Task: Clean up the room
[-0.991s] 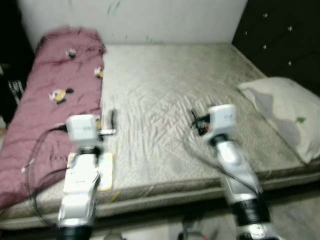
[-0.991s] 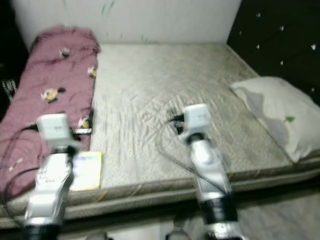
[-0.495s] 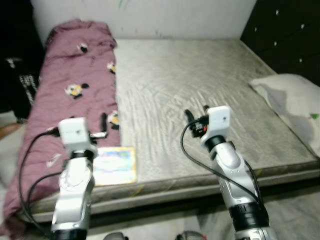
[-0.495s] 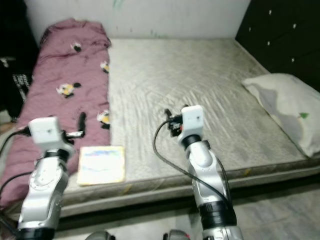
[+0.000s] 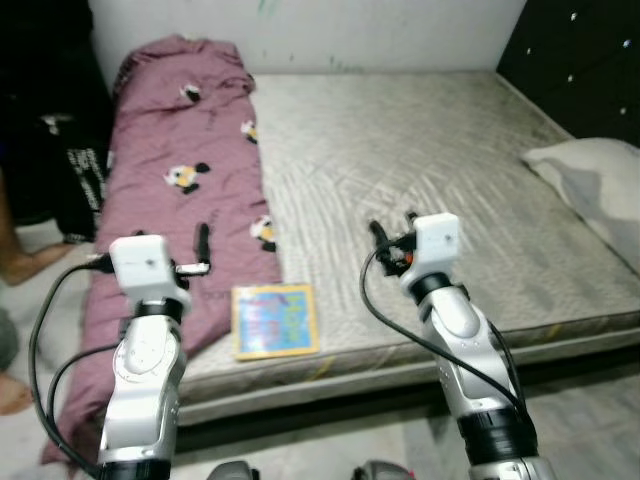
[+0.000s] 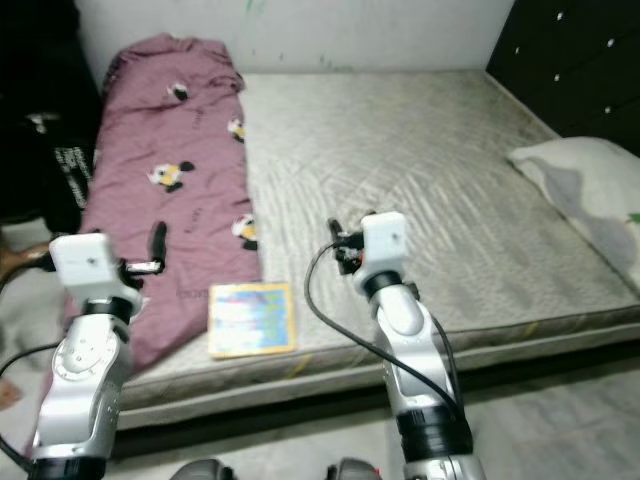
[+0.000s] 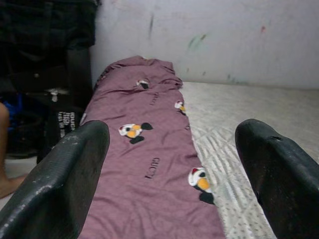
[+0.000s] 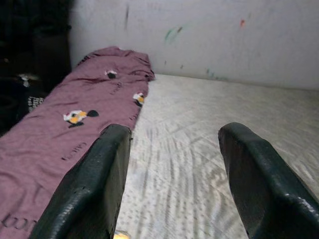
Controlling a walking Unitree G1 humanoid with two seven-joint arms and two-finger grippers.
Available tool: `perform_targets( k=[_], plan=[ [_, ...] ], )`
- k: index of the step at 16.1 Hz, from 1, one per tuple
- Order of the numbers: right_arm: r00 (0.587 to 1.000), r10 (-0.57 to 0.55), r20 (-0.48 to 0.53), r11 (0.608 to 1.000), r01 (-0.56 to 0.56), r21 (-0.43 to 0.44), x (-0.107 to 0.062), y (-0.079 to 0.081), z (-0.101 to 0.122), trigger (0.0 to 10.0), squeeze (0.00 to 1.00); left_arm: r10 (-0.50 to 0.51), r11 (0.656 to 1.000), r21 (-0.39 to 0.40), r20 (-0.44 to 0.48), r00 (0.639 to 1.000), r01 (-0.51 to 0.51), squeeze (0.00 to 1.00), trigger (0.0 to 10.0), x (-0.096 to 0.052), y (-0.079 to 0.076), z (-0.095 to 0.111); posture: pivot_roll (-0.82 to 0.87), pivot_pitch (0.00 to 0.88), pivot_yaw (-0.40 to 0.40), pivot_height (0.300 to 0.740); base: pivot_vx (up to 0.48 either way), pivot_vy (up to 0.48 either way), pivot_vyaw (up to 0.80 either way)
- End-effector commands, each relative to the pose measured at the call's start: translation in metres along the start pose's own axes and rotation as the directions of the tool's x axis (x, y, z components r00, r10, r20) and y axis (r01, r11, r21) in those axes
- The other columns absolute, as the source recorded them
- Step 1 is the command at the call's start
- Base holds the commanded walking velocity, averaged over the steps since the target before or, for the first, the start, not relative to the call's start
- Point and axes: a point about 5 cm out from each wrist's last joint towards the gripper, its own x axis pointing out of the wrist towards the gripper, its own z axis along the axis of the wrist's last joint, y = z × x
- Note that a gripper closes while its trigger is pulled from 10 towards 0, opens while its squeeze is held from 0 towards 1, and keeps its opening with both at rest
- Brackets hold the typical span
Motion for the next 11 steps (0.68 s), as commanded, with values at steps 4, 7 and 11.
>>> perform_targets(
  k=[4,7,11],
  plan=[
    [0.999,-0.033,0.004,0.999,0.033,-0.013,0.0000,-0.0111,0.0032,10.0,0.00,-0.025,1.000,-0.003,0.010,1.000,0.025,0.00,10.0,0.0018,-0.0080,0.0039,-0.03,0.018,-0.024,0.740,0.000,0.431,0.00],
    [0.999,-0.034,0.009,0.999,0.034,-0.014,0.0011,-0.0113,0.0047,10.0,0.00,0.000,0.999,0.033,0.026,1.000,-0.001,0.00,10.0,0.0026,-0.0061,0.0052,-0.03,0.020,-0.024,0.740,0.000,0.146,0.00],
    [0.999,-0.035,0.001,0.999,0.035,-0.009,0.0003,-0.0105,0.0025,10.0,0.00,0.011,0.999,0.031,0.026,1.000,-0.011,0.00,10.0,0.0009,-0.0052,0.0057,-0.02,0.022,-0.027,0.740,0.000,0.000,0.00]
  ],
)
